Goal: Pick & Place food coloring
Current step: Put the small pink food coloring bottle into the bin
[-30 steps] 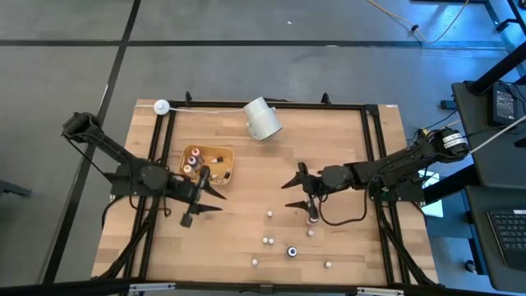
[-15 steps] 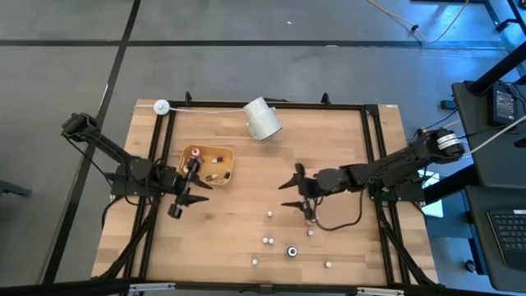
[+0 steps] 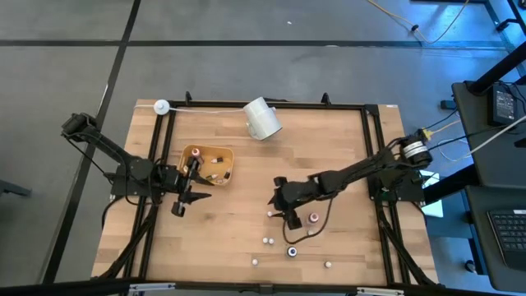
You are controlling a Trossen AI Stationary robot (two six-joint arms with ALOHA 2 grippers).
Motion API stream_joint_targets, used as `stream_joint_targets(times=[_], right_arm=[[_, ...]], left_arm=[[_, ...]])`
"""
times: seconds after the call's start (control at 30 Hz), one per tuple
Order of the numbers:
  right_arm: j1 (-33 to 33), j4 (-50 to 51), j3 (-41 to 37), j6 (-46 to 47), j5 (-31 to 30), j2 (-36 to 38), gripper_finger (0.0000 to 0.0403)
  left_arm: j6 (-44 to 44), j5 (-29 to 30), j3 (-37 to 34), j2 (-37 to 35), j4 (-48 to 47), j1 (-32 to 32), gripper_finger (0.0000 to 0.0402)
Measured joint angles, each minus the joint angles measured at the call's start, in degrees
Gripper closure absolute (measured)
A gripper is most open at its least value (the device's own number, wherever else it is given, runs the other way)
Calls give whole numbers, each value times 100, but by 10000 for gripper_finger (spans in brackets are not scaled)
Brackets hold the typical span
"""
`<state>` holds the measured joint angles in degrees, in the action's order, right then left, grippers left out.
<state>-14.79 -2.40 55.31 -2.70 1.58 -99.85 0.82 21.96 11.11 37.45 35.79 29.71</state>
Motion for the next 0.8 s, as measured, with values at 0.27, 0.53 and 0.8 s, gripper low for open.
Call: stream_joint_targets(times=[0.27, 0.53, 0.8], right_arm=[[-4, 581, 488, -57, 2, -560, 207], [-2, 543, 514, -59, 2, -783, 222], [-2, 486, 514, -58, 2, -783, 267]], left_arm=[[0, -4, 0, 2, 1, 0, 257], [0, 52, 2, 3, -84, 0, 258], [0, 109, 3, 4, -98, 0, 254]])
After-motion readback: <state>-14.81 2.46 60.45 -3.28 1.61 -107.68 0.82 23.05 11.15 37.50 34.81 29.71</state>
